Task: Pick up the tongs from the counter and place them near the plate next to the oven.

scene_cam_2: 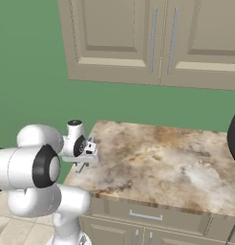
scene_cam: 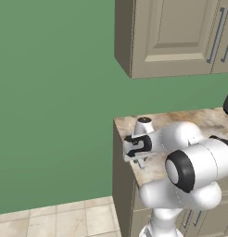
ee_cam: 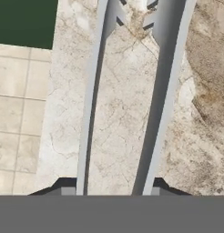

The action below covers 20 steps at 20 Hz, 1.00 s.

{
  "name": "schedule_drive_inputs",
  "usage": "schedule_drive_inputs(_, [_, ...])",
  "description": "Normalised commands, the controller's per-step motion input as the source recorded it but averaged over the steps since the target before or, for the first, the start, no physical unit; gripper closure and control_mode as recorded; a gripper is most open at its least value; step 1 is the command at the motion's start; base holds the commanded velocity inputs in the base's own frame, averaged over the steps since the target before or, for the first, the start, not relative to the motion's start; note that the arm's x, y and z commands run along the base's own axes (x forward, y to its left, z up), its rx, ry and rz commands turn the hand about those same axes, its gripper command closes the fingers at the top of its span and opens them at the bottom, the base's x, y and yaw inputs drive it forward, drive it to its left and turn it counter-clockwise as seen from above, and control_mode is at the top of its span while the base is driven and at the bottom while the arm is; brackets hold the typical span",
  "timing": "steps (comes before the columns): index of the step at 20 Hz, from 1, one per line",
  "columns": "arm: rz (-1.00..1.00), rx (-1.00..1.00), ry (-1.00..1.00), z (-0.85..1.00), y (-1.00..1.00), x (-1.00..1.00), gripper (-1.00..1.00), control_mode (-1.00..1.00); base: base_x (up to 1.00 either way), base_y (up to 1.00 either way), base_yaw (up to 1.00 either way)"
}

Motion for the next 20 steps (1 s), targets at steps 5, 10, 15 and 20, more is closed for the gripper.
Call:
schedule_drive_inputs(5, [0.0,0.11,-0.07,0.67,0.0,-0.13,1.0,-1.0,0.0,0.0,0.0])
schedule_drive_inputs(10, [0.0,0.07,-0.03,1.0,0.0,-0.41,1.0,-1.0,0.0,0.0,0.0])
schedule_drive_inputs(15, [-0.01,0.0,0.0,0.95,0.0,-0.45,1.0,-1.0,0.0,0.0,0.0])
schedule_drive_inputs(20, [-0.04,0.0,0.05,0.52,0.0,-0.35,1.0,-1.0,0.0,0.0,0.0])
